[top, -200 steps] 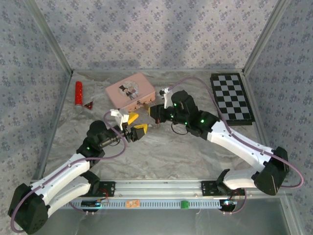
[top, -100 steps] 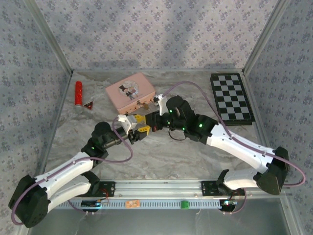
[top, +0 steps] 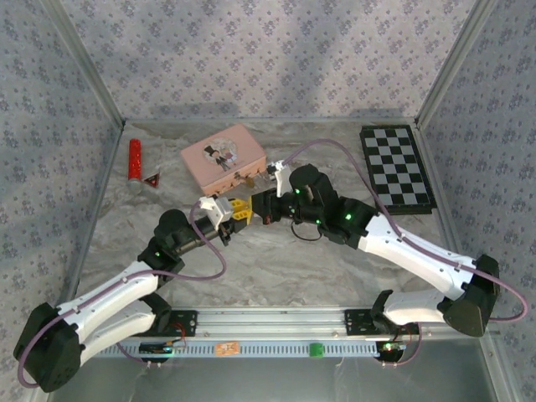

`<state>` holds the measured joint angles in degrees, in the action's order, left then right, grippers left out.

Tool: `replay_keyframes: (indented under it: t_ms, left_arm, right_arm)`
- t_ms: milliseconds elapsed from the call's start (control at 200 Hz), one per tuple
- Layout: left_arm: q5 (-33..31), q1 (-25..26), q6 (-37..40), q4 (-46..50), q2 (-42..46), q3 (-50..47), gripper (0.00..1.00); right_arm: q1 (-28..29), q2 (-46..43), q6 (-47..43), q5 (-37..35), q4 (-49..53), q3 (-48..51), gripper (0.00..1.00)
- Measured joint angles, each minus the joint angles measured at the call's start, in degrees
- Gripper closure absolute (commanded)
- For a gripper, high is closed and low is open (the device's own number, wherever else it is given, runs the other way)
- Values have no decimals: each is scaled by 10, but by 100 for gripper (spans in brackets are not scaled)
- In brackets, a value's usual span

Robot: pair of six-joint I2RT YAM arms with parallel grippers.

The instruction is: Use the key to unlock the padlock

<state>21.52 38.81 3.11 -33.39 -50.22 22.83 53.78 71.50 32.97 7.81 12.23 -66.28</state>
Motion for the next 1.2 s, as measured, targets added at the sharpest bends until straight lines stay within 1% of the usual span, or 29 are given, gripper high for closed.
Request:
replay_keyframes:
  t_ms: [210, 465, 505, 555, 585, 630, 665, 765, 815, 954, 1084, 1199]
  left_arm:
    - [6, 0, 3, 10, 0, 0, 99]
    - [8, 0, 7, 47, 0, 22, 100]
    - [7, 0, 12, 59, 0, 30, 100]
    - [5, 0, 23, 80, 0, 43, 100]
    - [3, 0, 33, 93, -2, 52, 100]
    - [-1, 1, 48, 116, -6, 69, 100]
    - [-3, 2, 64, 132, -16, 85, 100]
    - [-5, 4, 128, 178, -62, 138, 100]
    - [-5, 4, 171, 200, -89, 164, 100]
    - [-6, 10, 300, 244, -150, 213, 100]
    - [-15, 15, 419, 256, -187, 235, 100]
    - [-28, 19, 498, 257, -206, 244, 100]
  right_arm:
    - [-5, 0, 9, -10, 0, 6, 100]
    - [-13, 0, 18, -10, -1, 10, 100]
    - [-16, 0, 20, -11, 0, 10, 88]
    - [-19, -2, 21, -12, 2, 10, 67]
    - [-23, -4, 25, -14, 5, 10, 58]
    - [-31, -10, 23, -18, 13, 12, 51]
    - [-40, -19, 24, -22, 21, 16, 49]
    - [-79, -63, 42, -30, 36, 43, 49]
    - [-104, -93, 58, -31, 39, 65, 49]
    - [-165, -172, 125, -26, 25, 136, 54]
    - [-176, -210, 213, -15, -11, 199, 58]
    - [-170, -215, 297, -7, -54, 243, 60]
